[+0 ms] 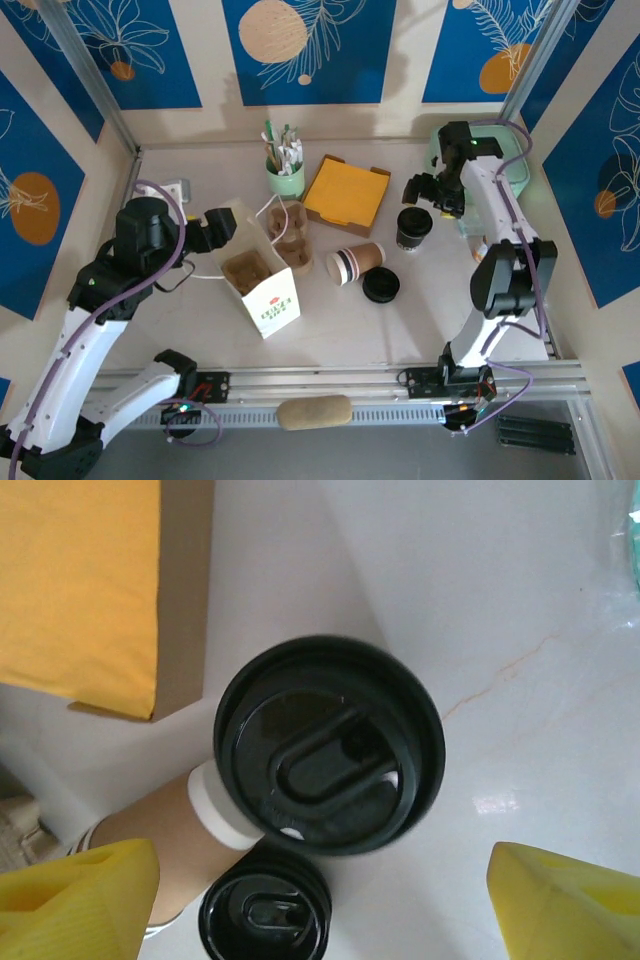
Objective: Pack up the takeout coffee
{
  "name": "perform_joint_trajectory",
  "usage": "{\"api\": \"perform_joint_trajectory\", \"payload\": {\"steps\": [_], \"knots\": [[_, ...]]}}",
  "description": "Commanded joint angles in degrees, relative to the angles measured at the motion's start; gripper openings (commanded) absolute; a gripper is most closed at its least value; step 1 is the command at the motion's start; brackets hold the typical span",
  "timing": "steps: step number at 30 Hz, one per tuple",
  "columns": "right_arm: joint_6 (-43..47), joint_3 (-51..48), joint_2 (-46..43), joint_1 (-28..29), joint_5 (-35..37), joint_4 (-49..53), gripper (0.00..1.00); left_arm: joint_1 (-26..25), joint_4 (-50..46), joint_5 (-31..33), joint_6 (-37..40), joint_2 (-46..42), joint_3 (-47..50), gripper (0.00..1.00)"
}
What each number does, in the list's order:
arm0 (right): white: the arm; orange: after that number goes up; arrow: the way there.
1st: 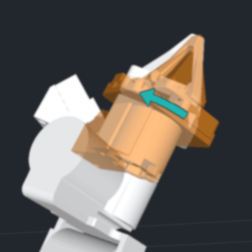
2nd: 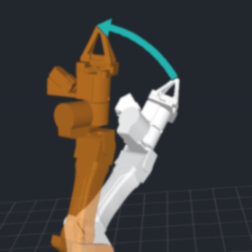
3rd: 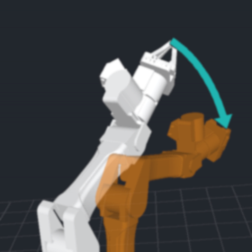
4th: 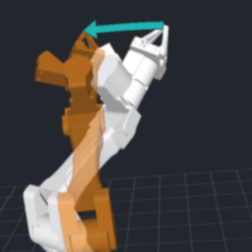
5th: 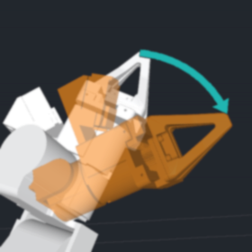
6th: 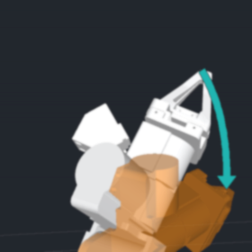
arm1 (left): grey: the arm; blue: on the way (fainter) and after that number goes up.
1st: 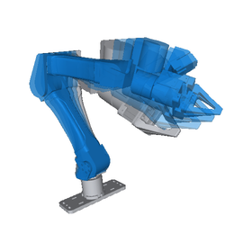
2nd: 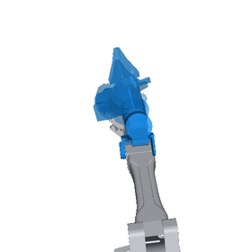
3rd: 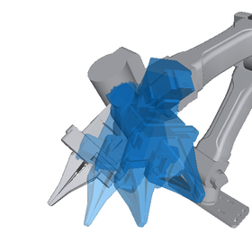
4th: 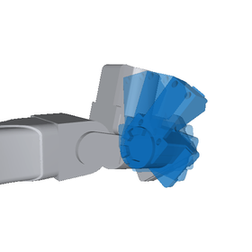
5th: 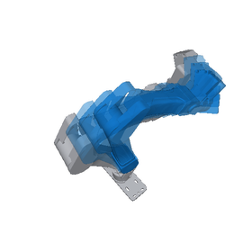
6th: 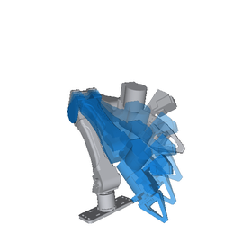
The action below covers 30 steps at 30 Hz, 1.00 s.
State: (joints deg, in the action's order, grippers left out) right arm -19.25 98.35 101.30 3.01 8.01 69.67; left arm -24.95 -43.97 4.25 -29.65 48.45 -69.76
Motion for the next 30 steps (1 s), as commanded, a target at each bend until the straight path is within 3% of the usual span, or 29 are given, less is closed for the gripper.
{"api": "perform_joint_trajectory", "payload": {"steps": [1,12,30], "knots": [[1.79,3.43,2.60,1.25,2.00,1.79,0.86,0.43,1.08,-1.63,0.21,-0.55,-0.51,0.88],[2.99,8.93,9.90,4.43,6.70,6.09,0.88,0.43,1.51,-1.94,0.08,-1.07,0.54,0.88],[3.93,7.82,12.81,4.42,5.22,6.70,0.88,0.43,1.70,-1.70,0.09,-2.20,1.43,0.88]]}}
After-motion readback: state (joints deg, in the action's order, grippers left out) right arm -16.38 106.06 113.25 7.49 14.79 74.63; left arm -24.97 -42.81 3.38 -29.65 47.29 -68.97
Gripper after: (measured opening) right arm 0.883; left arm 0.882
